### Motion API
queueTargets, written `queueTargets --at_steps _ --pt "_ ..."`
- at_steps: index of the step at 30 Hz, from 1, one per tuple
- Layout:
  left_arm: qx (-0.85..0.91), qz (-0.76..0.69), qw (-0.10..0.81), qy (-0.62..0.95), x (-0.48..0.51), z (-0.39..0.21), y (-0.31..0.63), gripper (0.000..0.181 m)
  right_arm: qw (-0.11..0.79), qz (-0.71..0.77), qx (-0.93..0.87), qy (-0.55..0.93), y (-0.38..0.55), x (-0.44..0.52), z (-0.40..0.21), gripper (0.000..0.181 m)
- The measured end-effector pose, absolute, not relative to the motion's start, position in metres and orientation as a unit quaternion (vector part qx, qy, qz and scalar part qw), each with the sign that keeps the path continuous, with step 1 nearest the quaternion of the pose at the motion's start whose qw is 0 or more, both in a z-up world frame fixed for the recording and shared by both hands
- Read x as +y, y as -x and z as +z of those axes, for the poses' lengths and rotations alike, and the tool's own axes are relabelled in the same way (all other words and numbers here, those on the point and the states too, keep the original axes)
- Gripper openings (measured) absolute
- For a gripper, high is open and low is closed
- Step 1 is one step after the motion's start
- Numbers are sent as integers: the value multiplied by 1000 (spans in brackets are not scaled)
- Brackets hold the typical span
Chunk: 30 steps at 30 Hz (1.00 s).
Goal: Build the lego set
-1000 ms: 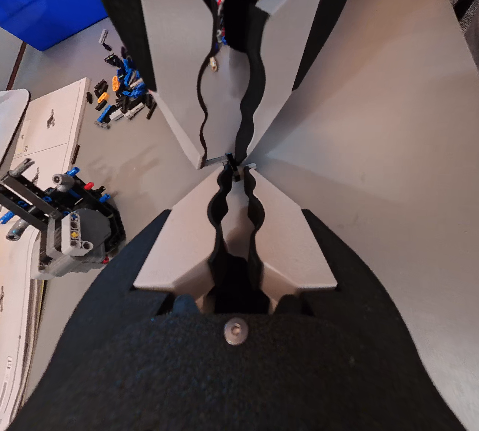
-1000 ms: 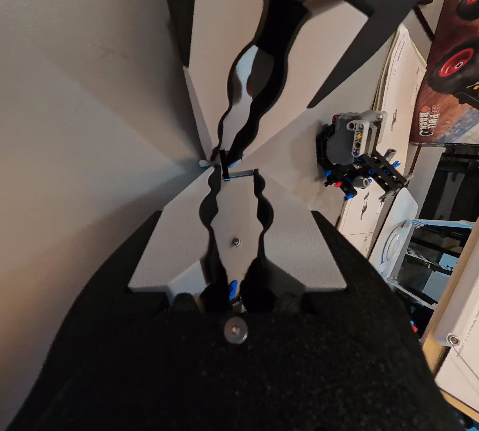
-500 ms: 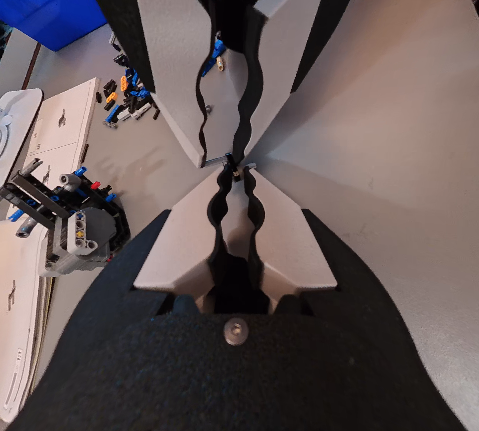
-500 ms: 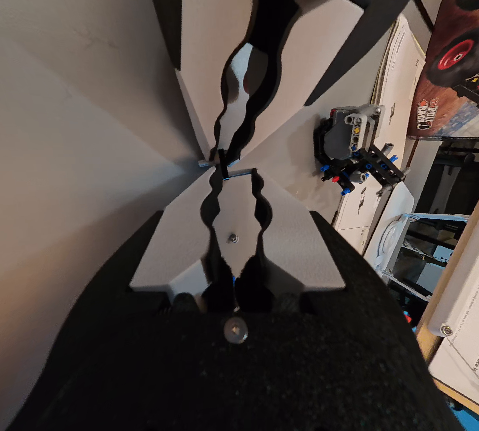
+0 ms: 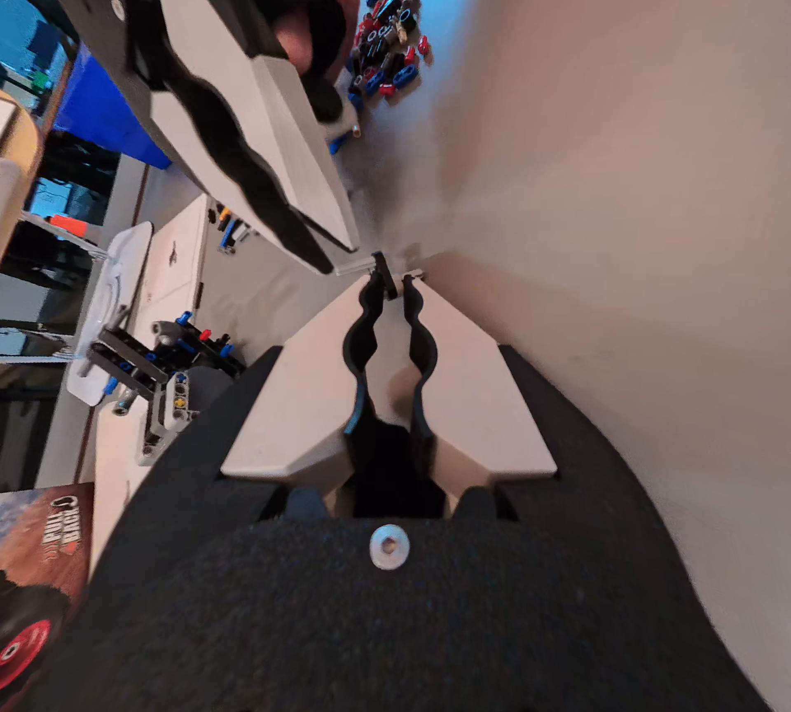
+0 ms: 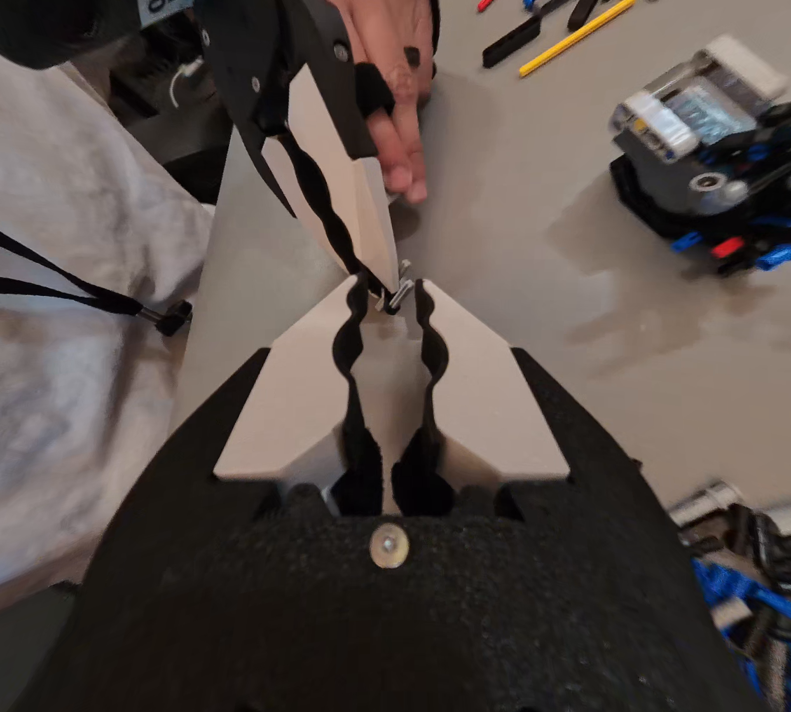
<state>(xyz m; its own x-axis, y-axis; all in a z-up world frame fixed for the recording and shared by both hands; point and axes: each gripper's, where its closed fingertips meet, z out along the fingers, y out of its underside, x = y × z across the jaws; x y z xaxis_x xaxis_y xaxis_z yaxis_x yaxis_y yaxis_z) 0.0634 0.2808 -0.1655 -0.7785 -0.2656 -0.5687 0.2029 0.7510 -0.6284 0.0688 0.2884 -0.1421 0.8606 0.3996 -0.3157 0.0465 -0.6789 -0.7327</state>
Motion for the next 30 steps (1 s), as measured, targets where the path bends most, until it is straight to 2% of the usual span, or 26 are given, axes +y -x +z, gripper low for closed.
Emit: queueTargets --at_steps 1,5,9,12,30 --pt "874 -351 336 14 281 -166 -63 8 379 232 -128 887 -68 289 -145 19" --pt "872 -353 340 14 280 -165 -63 8 389 208 -127 888 -73 293 -144 2" --pt "871 -350 344 13 281 -166 -64 8 380 211 -124 892 -73 293 -146 11" --pt "870 -350 346 9 281 -166 -64 8 372 211 -127 895 -72 292 -151 5" --pt "868 -341 358 32 282 -165 -69 7 375 223 -100 894 -79 287 -156 3"
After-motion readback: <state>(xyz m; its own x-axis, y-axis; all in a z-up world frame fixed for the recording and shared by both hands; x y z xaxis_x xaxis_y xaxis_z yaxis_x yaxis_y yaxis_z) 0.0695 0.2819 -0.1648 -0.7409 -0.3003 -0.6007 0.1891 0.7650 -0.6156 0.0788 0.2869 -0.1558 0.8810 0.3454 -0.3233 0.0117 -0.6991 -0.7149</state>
